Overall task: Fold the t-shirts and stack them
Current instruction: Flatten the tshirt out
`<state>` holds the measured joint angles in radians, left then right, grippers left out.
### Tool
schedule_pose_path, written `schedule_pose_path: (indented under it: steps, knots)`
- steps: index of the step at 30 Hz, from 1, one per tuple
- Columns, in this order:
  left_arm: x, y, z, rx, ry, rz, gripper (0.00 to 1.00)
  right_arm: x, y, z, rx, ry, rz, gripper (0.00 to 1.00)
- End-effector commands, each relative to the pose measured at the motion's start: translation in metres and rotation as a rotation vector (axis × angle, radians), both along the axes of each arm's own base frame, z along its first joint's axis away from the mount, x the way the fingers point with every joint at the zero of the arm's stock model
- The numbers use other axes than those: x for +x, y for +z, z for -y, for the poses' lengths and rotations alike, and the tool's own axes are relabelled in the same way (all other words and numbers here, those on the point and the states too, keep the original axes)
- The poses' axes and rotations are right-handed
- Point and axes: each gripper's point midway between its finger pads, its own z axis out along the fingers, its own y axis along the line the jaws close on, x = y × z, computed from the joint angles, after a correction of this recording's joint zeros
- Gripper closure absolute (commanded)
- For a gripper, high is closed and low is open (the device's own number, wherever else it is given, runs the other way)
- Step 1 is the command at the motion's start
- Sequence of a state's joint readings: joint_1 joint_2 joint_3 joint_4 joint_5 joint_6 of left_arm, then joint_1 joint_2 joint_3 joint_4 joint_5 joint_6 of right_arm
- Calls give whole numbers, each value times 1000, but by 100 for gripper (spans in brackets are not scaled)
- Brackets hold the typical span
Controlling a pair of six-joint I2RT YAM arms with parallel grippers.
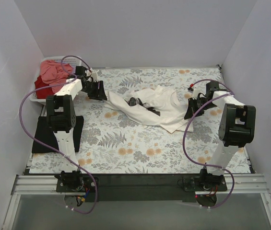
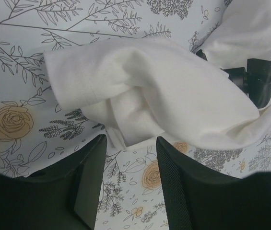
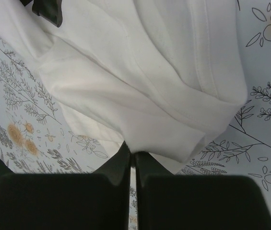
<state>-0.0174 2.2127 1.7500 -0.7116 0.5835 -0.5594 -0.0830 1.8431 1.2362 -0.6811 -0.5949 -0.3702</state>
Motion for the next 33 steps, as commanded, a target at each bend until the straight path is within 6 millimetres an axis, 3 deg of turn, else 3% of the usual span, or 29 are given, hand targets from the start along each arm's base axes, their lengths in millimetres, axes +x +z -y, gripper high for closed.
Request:
schedule_pose_path:
  steps: [1, 13, 14, 19, 20, 23, 26, 30, 31, 33]
  knots:
    - [14, 29, 10, -16, -15, 84, 56, 9, 15, -2, 14, 13, 44, 99]
    - [12, 23, 16, -2, -31, 67, 64, 10, 15, -1, 7, 21, 54, 99]
    - [13, 25, 16, -3, -33, 70, 67, 10, 16, -1, 7, 21, 53, 99]
    - [14, 39, 13, 12, -23, 99, 99, 9, 18, -1, 6, 22, 60, 99]
    - [13, 41, 12, 19, -20, 99, 100, 9, 22, -1, 5, 23, 68, 99]
    - [14, 61, 2, 48, 4, 142, 100, 9, 32, -1, 3, 22, 87, 99]
    - [13, 103, -8, 53, 28, 220, 100, 7, 44, -1, -2, 27, 118, 99]
    - [2, 136, -17, 51, 48, 269, 100, 2, 57, 0, -10, 32, 150, 99]
    - [5, 144, -33, 53, 87, 296, 100, 1, 63, 0, -12, 31, 164, 99]
    - [3, 163, -44, 39, 124, 337, 100, 2, 73, 1, -13, 30, 195, 99]
